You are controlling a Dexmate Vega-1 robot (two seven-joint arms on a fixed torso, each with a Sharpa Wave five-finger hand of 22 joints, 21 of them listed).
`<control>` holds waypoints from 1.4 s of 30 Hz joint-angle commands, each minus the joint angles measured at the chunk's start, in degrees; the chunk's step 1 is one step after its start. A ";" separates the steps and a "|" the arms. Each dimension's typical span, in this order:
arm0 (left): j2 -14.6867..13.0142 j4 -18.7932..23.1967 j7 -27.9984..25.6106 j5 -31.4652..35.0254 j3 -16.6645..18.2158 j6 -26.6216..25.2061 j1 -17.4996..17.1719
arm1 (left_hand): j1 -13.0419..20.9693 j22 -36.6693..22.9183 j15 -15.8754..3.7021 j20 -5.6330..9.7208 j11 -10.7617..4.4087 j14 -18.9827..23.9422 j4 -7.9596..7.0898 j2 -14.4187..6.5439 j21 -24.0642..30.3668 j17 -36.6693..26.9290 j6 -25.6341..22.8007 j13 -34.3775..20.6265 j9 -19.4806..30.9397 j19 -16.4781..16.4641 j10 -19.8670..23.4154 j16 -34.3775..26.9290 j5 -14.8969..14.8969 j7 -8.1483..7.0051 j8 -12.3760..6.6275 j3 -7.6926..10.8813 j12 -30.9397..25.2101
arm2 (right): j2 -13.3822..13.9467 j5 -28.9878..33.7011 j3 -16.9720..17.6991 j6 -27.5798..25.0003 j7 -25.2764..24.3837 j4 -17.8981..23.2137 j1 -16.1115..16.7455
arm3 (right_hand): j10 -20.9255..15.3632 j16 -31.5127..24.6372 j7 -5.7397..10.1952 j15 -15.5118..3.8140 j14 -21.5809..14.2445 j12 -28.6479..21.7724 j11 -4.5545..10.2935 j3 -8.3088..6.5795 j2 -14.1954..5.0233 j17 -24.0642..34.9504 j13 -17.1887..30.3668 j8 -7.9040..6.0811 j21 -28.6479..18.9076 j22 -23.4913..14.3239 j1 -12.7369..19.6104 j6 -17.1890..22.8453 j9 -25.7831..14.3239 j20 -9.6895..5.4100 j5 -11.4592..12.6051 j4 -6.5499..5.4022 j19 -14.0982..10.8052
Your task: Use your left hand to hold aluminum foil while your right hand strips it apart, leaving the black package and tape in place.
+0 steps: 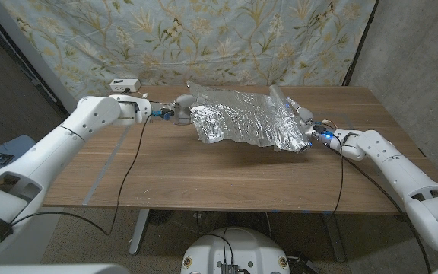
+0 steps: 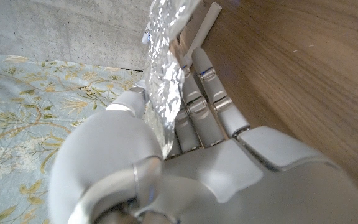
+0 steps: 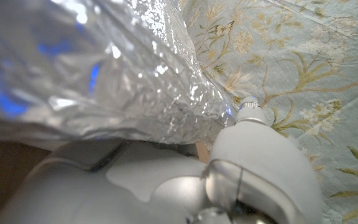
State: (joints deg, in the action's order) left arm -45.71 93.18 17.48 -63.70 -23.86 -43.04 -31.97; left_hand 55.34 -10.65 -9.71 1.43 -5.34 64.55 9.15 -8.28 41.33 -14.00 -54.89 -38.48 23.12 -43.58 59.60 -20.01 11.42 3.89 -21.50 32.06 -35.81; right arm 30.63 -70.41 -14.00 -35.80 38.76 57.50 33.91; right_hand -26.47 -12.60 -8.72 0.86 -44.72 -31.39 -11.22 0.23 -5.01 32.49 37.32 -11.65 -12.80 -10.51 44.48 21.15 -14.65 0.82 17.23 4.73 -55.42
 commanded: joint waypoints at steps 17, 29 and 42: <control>-6.76 2.89 3.38 -1.04 3.02 0.82 -2.95 | 0.29 -0.16 -1.15 -0.12 -1.41 -0.22 -0.10 0.23 0.79 -0.33 -2.32 -0.20 0.04 0.52 1.59 0.01 -0.14 1.74 -0.28 -0.01 0.29 | -1.88 -0.48 -0.15 1.98 -2.61 3.67 2.00 | -0.61 0.14 -3.34 -0.07 -0.14 0.32 0.11 0.63 -0.94 0.15 0.16 -0.38 0.03 -0.19 0.31 0.39 0.07 -0.05 0.19 0.15 0.09; -7.87 3.80 4.35 -2.09 3.79 1.28 -4.30 | 0.23 -0.14 -1.08 -0.10 -1.37 -0.24 -0.15 0.25 1.07 -0.40 -2.35 -0.44 0.13 0.72 1.59 0.10 -0.16 1.66 -0.29 -0.08 0.29 | -0.57 -1.78 0.60 1.70 -4.92 6.48 3.62 | -0.71 0.12 -3.34 -0.08 -0.22 0.33 0.14 0.69 -1.13 0.19 0.16 -0.39 0.04 -0.20 0.38 0.48 0.07 -0.05 0.13 0.16 0.09; -9.20 3.32 6.18 -1.72 3.81 2.05 -4.86 | 0.21 -0.12 -1.00 -0.13 -1.28 -0.45 -0.19 0.17 1.25 -0.48 -2.24 -0.49 0.11 1.23 1.50 0.28 -0.16 1.67 -0.18 -0.08 0.43 | 0.16 -2.74 1.15 2.16 -6.03 7.66 4.54 | -0.76 0.19 -3.35 -0.20 -0.13 0.37 0.29 0.84 -1.23 0.21 0.17 -0.39 0.04 -0.20 0.38 0.55 0.07 -0.09 0.06 0.15 0.10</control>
State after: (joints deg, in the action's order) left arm -53.80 96.91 22.16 -65.66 -20.24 -41.84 -36.12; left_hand 55.33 -10.67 -9.94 1.33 -5.64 64.78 9.15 -8.27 42.17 -14.25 -55.10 -38.74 22.96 -42.86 59.91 -19.97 11.41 3.68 -21.44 32.06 -35.37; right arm 30.18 -72.36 -13.31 -33.96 33.81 63.89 37.59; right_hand -26.77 -12.61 -8.73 0.86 -44.73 -31.13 -10.92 0.71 -5.69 32.53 37.32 -11.65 -12.81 -10.63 44.72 21.15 -14.65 0.82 17.23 4.74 -55.42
